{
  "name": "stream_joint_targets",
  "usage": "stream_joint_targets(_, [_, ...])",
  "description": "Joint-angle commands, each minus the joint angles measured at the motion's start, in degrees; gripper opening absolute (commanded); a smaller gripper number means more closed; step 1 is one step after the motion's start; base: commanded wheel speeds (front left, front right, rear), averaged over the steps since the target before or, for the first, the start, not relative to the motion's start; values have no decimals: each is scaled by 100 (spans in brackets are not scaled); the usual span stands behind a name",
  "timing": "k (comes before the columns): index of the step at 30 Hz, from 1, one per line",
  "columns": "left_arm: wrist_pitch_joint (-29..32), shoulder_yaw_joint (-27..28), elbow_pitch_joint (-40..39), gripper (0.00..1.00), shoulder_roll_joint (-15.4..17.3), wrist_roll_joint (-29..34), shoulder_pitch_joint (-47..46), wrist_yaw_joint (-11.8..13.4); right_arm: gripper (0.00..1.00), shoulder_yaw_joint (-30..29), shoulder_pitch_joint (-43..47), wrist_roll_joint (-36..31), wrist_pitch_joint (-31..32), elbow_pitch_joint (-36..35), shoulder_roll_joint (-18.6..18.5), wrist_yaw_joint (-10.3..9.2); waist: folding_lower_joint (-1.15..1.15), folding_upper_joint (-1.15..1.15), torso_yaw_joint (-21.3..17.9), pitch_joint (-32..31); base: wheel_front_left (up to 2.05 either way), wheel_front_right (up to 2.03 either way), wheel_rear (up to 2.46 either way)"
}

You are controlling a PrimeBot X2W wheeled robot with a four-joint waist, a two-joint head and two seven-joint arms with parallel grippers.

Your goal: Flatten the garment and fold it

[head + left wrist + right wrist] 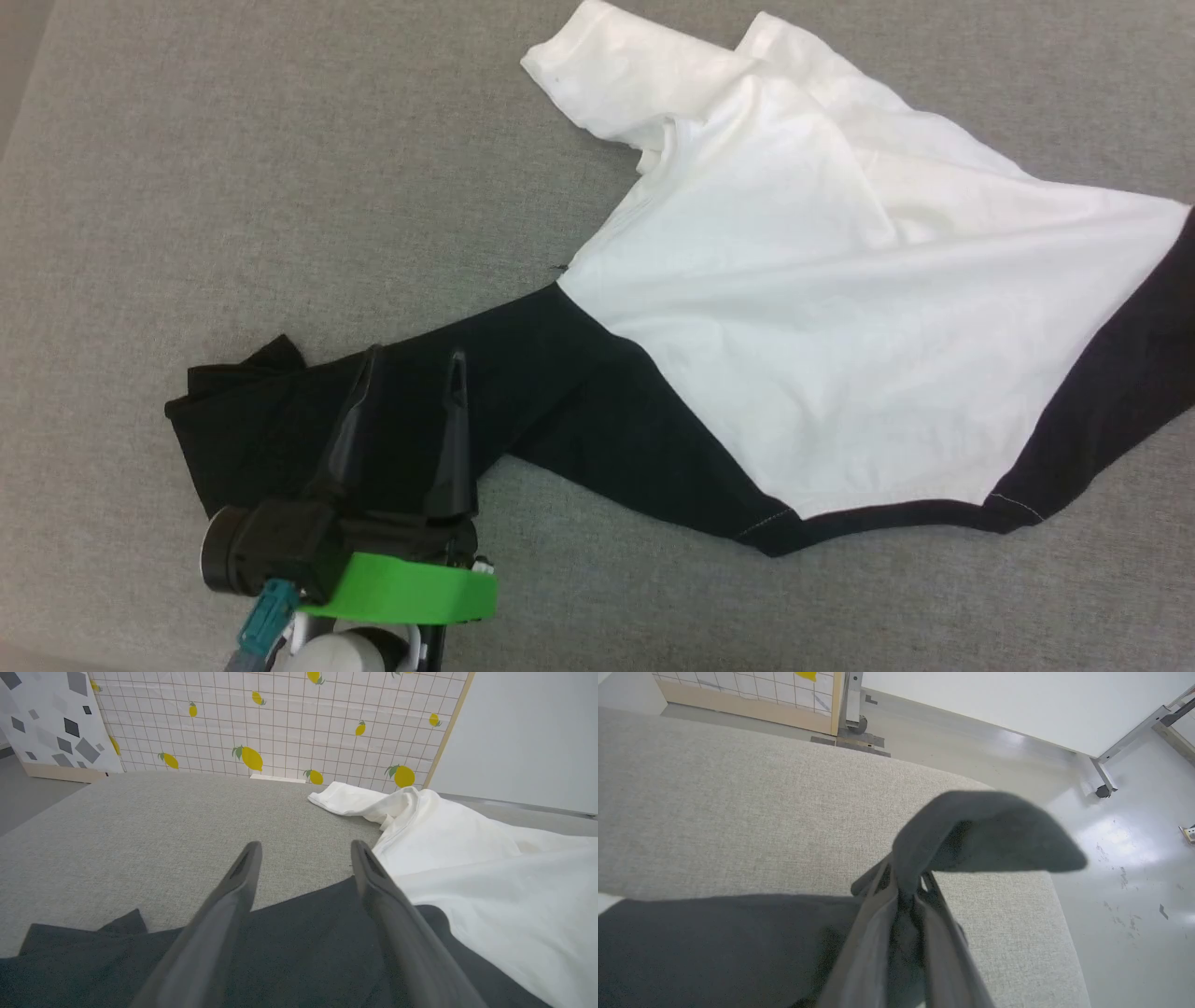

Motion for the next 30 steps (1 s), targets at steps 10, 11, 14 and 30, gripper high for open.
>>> stream_joint_targets(10, [-20,45,74,100,-35,187,-37,-94,100,396,-183,313,-1135,-163,523,-10,0,0,-196,-449,0,0,0])
stream_joint_targets(11, [-20,66,63,100,-35,196,22,-91,100,431,-42,394,-1243,-410,614,-10,0,0,-243,-551,0,0,0])
stream_joint_targets(14, [-20,105,39,100,-22,212,177,-99,100,437,426,517,-1434,-1075,900,-10,0,0,-335,-756,0,0,0])
stream_joint_targets(30, [-21,93,-241,100,172,511,888,-140,100,509,3419,800,-2345,-2731,2553,-10,0,0,-667,-1246,0,0,0])
